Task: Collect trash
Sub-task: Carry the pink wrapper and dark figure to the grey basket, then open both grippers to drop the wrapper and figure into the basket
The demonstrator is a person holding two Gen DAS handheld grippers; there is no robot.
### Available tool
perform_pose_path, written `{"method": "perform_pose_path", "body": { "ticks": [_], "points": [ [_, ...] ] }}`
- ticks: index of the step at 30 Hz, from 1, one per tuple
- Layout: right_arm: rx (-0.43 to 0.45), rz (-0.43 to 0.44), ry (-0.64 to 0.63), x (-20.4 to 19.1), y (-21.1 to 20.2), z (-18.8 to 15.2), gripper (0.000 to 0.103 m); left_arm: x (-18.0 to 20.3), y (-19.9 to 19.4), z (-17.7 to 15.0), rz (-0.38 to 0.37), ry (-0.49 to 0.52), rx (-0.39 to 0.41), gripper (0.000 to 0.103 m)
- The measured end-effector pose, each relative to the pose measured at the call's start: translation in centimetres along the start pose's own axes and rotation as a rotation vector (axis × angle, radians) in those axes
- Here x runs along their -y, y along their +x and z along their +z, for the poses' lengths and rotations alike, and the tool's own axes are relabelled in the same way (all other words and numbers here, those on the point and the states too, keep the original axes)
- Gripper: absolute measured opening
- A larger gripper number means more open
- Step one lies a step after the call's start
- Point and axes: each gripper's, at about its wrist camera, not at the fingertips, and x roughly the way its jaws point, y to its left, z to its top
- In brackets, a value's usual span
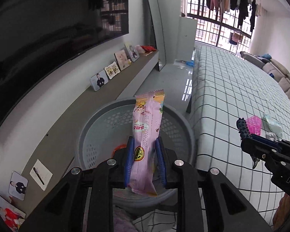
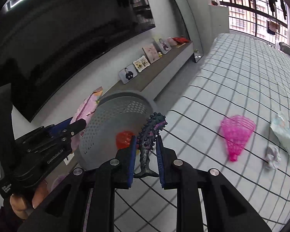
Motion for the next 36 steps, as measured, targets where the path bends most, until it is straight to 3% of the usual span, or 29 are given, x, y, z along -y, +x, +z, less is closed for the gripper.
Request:
{"method": "perform_pose_path", "body": {
  "ticks": [8,16,26,29,33,36],
  "points": [
    [-0.088,0.040,-0.083,-4.4,6.5,2.2,0.020,-4.7,2.6,-0.7,0.030,-0.050,-0.042,0.023],
    [-0.147,0.035,-0.109,-5.8,10.7,2.8,0.020,-6.3,4.2,-1.2,0.031,-0.071,-0.075,0.026],
    [-0.163,0.013,-0.105,-6.0,11.6,2.1,0.020,-7.1,5.0,-1.4,0.015,-0.085,-0.090,0.031],
    [-0.147,0.006,-0.100,-5.8,11.1,2.0,0.024,-6.9,4.9,-1.4,0.018,-0.086,-0.093,0.037],
    [-0.136,0.007,-0.088,-5.6,10.7,1.9,0.039,-6.9,4.7,-1.5,0.021,-0.089,-0.090,0.047],
    [-0.140,0.004,-0.086,-5.6,10.7,1.6,0.039,-6.9,4.5,-1.6,0.025,-0.090,-0.086,0.053]
  ]
}}
